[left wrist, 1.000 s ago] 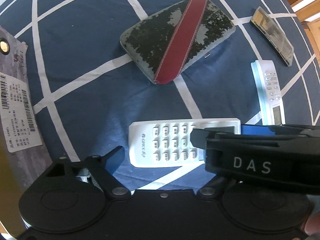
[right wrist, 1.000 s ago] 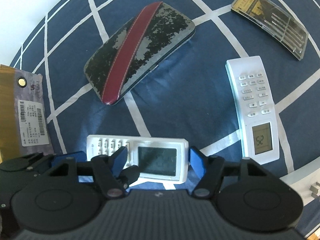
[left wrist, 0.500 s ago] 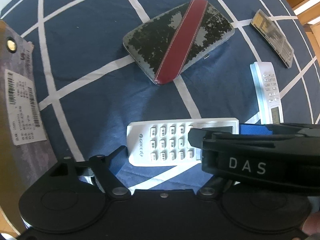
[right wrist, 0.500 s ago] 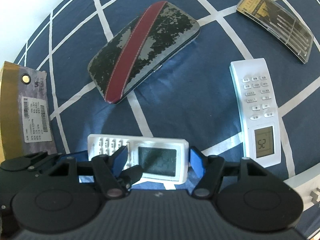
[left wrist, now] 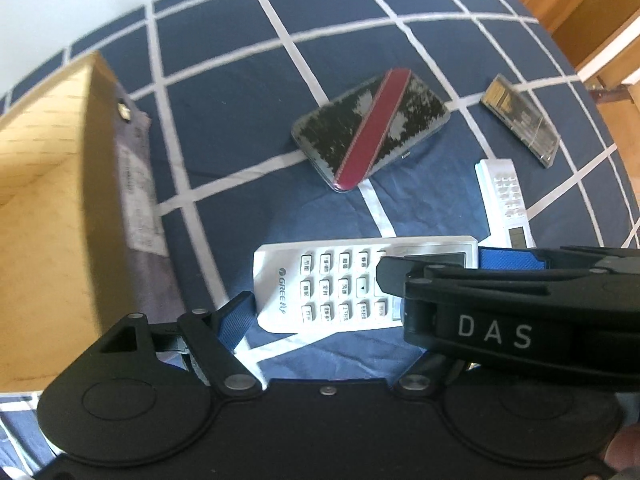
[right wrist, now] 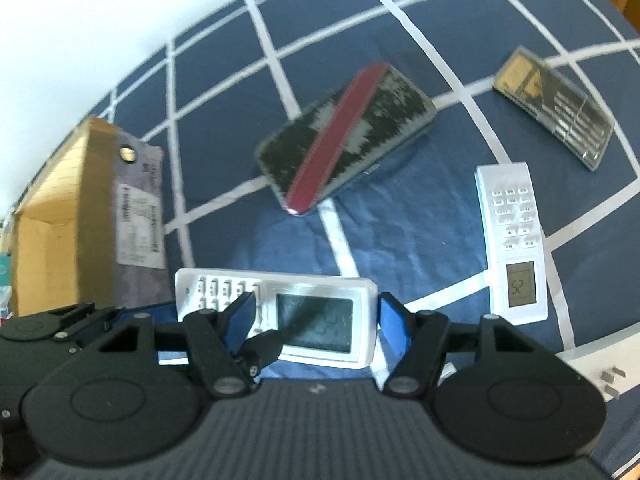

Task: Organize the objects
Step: 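Carry the held GREE remote with both grippers into the cardboard box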

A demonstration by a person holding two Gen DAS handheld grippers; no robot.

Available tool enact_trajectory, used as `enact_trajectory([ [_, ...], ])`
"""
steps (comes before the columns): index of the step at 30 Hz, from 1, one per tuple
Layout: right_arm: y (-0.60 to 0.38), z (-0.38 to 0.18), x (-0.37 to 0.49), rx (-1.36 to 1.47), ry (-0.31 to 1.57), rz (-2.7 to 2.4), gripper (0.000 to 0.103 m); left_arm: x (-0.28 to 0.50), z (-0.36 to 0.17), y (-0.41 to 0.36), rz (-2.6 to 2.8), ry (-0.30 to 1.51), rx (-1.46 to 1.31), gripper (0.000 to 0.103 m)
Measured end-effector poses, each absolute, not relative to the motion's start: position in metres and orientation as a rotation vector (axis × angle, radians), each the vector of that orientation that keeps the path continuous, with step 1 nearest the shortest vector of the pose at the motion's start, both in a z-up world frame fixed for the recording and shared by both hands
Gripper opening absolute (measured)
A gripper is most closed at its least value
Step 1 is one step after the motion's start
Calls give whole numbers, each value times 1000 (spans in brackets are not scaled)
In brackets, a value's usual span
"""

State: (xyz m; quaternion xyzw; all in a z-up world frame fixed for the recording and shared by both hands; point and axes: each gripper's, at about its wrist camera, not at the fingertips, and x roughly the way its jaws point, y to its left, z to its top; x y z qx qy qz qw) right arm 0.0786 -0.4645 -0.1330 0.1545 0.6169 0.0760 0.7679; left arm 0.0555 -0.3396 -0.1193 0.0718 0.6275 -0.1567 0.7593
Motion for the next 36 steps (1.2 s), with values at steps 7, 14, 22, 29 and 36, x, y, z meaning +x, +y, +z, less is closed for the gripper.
enact_trajectory([
  [7, -439, -96, 55, 303, 1271, 221, 66, 32, -84, -306, -293, 1303, 127, 78],
  [14, -400, -72, 37, 275, 1229, 275, 66, 14, -61, -261, -239, 1256, 101, 78],
  [22, -341, -55, 19, 249, 1201, 332, 66, 0, -47, -205, -189, 1225, 81, 78],
  [29, -287, -47, 8, 224, 1188, 368, 66, -7, -41, -154, -155, 1206, 58, 78],
  [36, -239, -41, 2, 206, 1174, 383, 66, -6, -37, -109, -146, 1188, 42, 78],
])
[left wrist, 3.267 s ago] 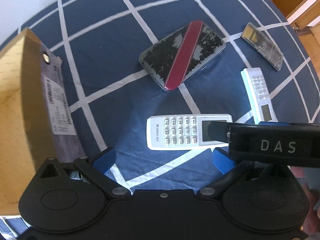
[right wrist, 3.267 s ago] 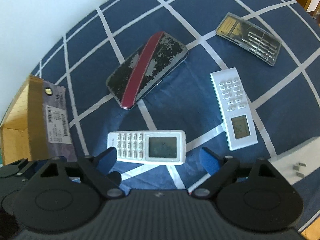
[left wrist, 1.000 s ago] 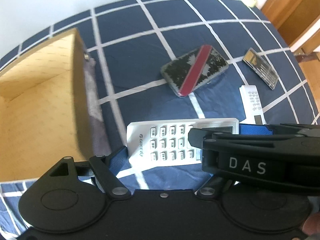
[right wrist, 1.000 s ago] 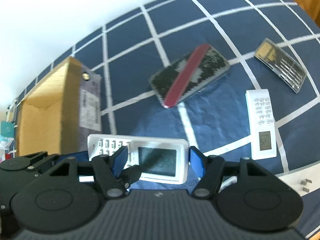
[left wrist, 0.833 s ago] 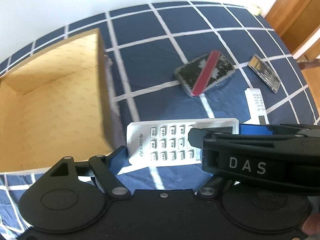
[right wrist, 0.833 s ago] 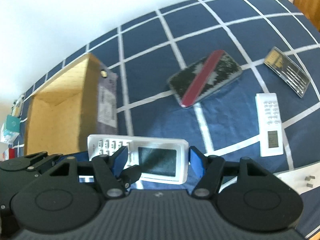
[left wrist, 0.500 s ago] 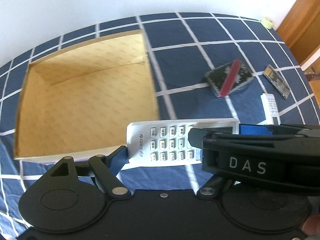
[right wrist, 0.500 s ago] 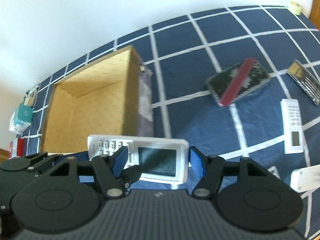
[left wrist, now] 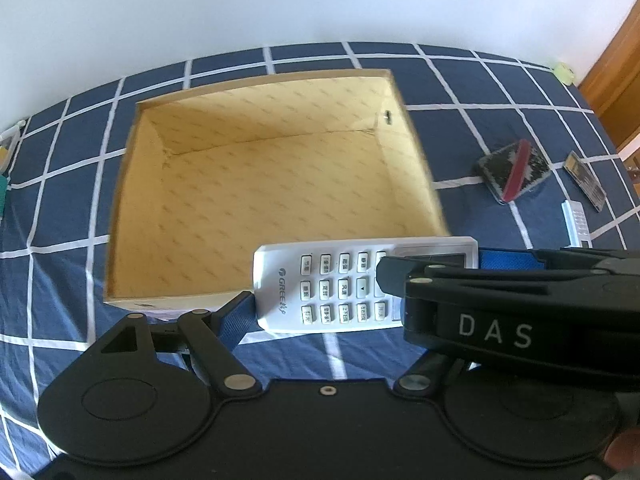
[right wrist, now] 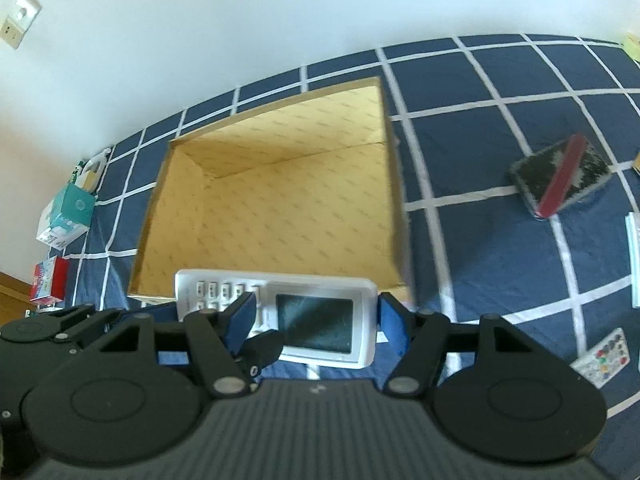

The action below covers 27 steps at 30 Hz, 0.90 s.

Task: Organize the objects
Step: 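Carry the held GREE remote with both grippers into the cardboard box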

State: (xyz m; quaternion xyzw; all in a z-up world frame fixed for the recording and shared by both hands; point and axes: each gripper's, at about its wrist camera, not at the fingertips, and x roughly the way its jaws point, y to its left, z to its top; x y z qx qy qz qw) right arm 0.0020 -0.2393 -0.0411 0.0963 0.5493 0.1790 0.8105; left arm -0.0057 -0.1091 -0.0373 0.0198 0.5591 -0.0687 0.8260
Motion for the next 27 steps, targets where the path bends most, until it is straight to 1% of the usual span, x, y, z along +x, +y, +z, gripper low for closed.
enact_trajectory([
  [12, -180, -42, 17, 158, 1174, 397, 66, 16, -44, -58, -121, 1185, -21, 78],
  [27, -151, -79, 95, 104, 1258, 449, 66, 88, -84, -44, -52, 1255, -91, 78],
])
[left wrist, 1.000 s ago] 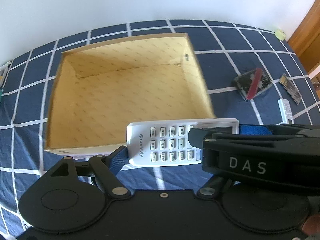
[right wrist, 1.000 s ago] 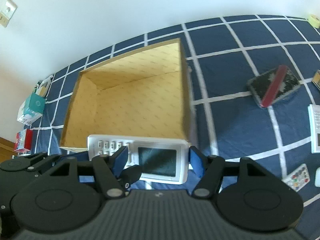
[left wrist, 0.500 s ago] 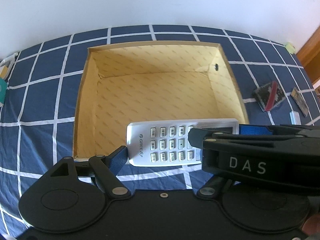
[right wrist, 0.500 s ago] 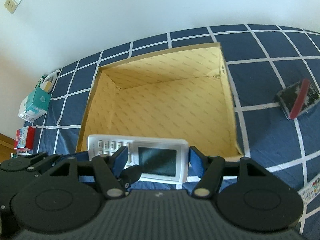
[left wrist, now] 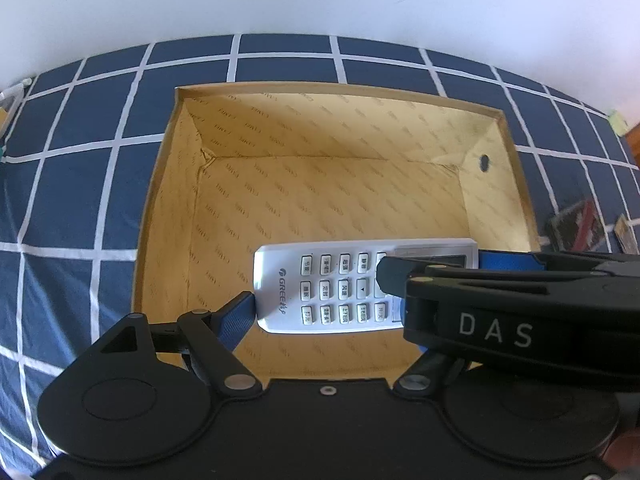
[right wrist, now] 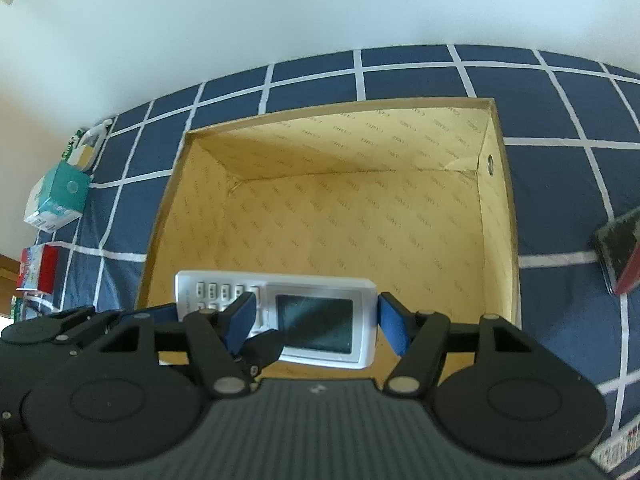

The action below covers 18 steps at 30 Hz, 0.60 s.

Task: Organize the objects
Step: 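Carry the held GREE remote with both grippers into the cardboard box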

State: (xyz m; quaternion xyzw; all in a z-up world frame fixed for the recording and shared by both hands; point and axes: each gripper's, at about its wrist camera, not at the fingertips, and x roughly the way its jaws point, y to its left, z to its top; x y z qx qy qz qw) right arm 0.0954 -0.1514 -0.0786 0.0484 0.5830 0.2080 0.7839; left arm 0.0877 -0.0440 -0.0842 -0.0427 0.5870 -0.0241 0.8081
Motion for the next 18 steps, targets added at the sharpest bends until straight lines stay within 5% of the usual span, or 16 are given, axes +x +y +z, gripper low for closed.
enact_trajectory([
  [18, -135, -144, 201, 129, 1326, 424, 66, 185, -156, -32, -77, 1328, -73, 78],
])
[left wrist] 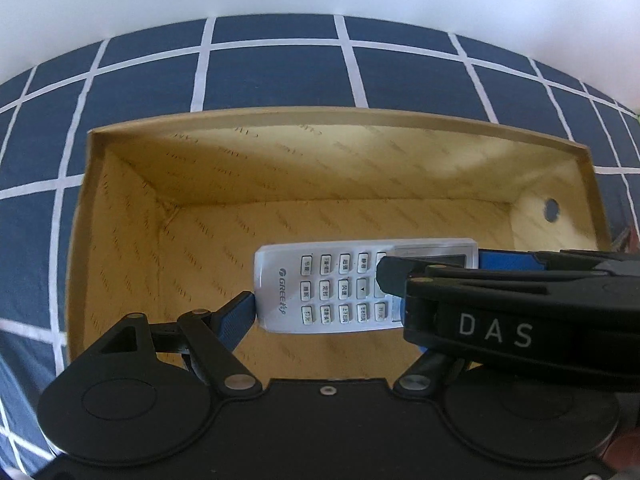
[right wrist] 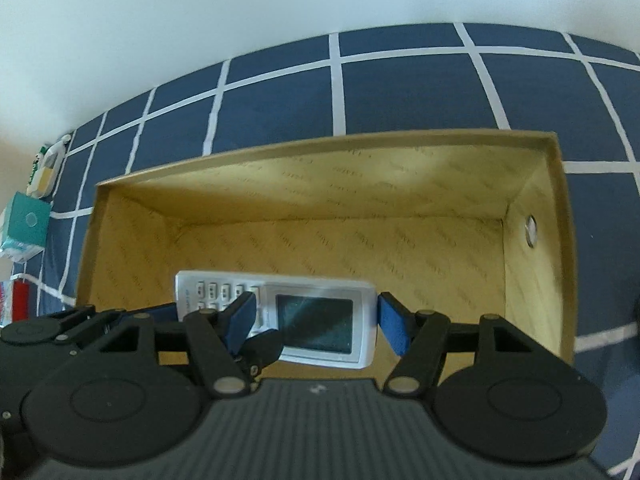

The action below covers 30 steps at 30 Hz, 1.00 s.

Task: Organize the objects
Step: 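Carry the held GREE remote with both grippers into the cardboard box, then open both grippers to release the remote inside the box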

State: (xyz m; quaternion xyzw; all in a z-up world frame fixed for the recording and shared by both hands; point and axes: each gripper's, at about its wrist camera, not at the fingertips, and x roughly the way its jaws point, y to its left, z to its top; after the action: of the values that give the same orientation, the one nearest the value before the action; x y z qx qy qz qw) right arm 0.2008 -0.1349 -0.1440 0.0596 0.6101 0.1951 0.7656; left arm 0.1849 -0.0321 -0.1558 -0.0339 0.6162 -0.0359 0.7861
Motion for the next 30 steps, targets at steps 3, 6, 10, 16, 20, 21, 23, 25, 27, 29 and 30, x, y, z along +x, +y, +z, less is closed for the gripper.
enact_trajectory([
  [3, -131, -150, 214, 136, 1335, 413, 66, 194, -165, -31, -83, 1335, -75, 78],
  [6, -130, -159, 223, 138, 1340, 404, 66, 201, -171, -30, -89, 1338, -75, 78],
  [10, -128, -167, 231, 140, 1341, 396, 66, 210, -178, -28, -93, 1339, -76, 78],
  [16, -124, -176, 242, 132, 1340, 397, 66, 221, -186, -26, -93, 1337, -82, 78],
  [20, -124, -180, 247, 132, 1340, 394, 67, 224, -189, -27, -92, 1337, -95, 78],
  [21, -124, -180, 247, 131, 1338, 394, 67, 225, -190, -27, -92, 1336, -95, 78],
  [23, -124, -180, 248, 129, 1339, 393, 67, 227, -190, -27, -95, 1338, -91, 78],
  [25, -124, -181, 248, 129, 1339, 393, 67, 229, -191, -28, -97, 1338, -85, 79],
  [27, -125, -182, 248, 133, 1339, 393, 67, 230, -191, -28, -99, 1337, -85, 79],
  [29, -124, -182, 249, 134, 1339, 394, 67, 231, -191, -28, -98, 1339, -86, 80],
  [30, -124, -182, 249, 135, 1340, 395, 67, 232, -191, -29, -99, 1339, -84, 81],
])
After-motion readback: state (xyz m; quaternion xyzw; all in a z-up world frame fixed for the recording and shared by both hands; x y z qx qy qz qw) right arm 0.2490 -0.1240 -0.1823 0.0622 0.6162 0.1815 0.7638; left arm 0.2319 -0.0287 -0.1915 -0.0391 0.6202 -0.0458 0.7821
